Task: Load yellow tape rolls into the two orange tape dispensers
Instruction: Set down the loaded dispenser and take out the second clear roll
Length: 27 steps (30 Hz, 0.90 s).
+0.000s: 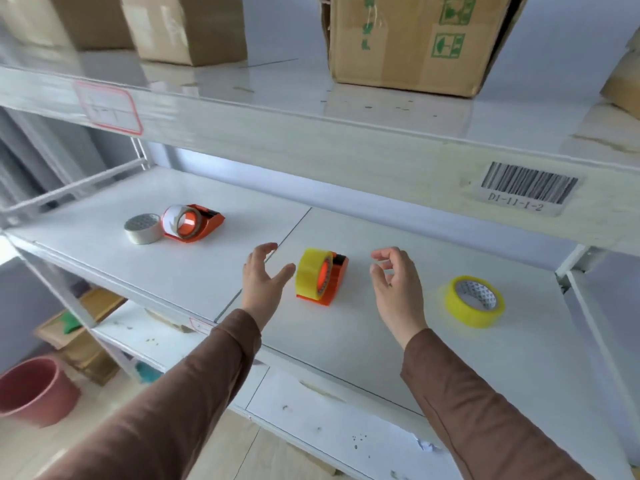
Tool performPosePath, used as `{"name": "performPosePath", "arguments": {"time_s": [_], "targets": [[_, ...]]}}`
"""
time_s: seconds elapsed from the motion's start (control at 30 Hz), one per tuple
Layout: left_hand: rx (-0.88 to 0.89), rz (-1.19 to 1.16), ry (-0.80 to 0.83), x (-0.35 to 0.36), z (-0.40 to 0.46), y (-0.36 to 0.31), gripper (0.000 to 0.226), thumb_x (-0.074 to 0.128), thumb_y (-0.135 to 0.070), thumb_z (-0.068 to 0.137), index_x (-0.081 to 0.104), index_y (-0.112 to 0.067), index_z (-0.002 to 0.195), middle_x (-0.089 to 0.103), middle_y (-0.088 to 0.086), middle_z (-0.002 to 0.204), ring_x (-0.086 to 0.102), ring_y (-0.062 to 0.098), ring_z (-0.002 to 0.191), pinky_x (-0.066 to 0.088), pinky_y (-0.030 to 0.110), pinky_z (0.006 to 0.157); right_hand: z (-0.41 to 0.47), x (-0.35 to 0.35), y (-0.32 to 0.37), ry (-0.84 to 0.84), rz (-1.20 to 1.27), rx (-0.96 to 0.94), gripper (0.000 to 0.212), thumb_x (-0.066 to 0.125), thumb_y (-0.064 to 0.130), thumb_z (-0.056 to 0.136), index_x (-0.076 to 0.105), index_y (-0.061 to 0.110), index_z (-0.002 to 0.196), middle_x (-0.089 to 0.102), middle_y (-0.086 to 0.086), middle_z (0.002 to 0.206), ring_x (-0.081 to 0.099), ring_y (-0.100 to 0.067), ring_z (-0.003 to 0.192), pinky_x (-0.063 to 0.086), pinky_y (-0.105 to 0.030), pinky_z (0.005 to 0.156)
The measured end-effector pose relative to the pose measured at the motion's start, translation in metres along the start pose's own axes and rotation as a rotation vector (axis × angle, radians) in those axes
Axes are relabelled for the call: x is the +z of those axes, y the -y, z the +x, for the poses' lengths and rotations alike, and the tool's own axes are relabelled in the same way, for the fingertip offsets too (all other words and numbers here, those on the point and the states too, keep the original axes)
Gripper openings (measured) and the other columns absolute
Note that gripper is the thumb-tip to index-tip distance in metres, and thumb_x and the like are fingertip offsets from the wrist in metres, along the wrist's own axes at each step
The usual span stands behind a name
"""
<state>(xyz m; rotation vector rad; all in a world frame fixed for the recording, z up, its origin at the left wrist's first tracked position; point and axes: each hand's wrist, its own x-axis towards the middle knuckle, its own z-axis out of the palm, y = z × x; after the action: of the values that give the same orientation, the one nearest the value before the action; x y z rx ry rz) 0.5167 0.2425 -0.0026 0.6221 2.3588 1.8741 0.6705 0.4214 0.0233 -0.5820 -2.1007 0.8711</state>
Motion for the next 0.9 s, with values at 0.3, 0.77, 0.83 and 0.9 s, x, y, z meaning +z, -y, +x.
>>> {"name": "performPosePath", "arguments": {"time_s": [0.3, 0.77, 0.83, 0.9], "targets": [[-0.099, 0.065, -0.214, -0.111, -0.023, 0.02, 0.021, 0.07, -0.019, 0.094, 0.068, -0.028, 0.113, 0.066, -0.002, 0.129, 0.055, 0.024, 0.129, 0.04, 0.034, 0.107, -0.01, 0.113, 0.076, 0.36, 0.307, -0.046, 0.015, 0.057, 0.011, 0.091, 0.06, 0.024, 0.098, 0.064, 0.004, 0.105, 0.057, -0.013, 0.092, 0.046, -0.023, 0.077], [-0.162, -0.013, -0.132, -0.26, -0.011, 0.058, 0.016, 0.063, -0.007, 0.099, 0.075, -0.017, 0.103, 0.075, -0.002, 0.107, 0.068, 0.01, 0.1, 0.047, 0.015, 0.086, -0.042, 0.26, 0.169, 0.48, 0.361, 0.127, 0.013, 0.058, 0.013, 0.092, 0.061, 0.016, 0.104, 0.066, 0.002, 0.109, 0.059, -0.015, 0.09, 0.047, -0.026, 0.084], [-0.167, -0.033, -0.104, -0.283, 0.0, 0.069, 0.016, 0.063, -0.008, 0.099, 0.075, -0.019, 0.103, 0.076, -0.001, 0.109, 0.069, 0.013, 0.103, 0.048, 0.017, 0.088, -0.046, 0.281, 0.18, 0.46, 0.365, 0.173, 0.013, 0.058, 0.014, 0.092, 0.06, 0.016, 0.104, 0.066, 0.002, 0.11, 0.06, -0.015, 0.092, 0.048, -0.026, 0.084], [-0.172, -0.059, -0.086, -0.301, 0.01, 0.077, 0.016, 0.064, -0.009, 0.099, 0.075, -0.018, 0.104, 0.077, 0.001, 0.11, 0.07, 0.014, 0.103, 0.049, 0.017, 0.088, -0.049, 0.297, 0.188, 0.439, 0.372, 0.216, 0.013, 0.058, 0.015, 0.092, 0.06, 0.015, 0.106, 0.065, 0.004, 0.107, 0.06, -0.014, 0.094, 0.049, -0.026, 0.084]]}}
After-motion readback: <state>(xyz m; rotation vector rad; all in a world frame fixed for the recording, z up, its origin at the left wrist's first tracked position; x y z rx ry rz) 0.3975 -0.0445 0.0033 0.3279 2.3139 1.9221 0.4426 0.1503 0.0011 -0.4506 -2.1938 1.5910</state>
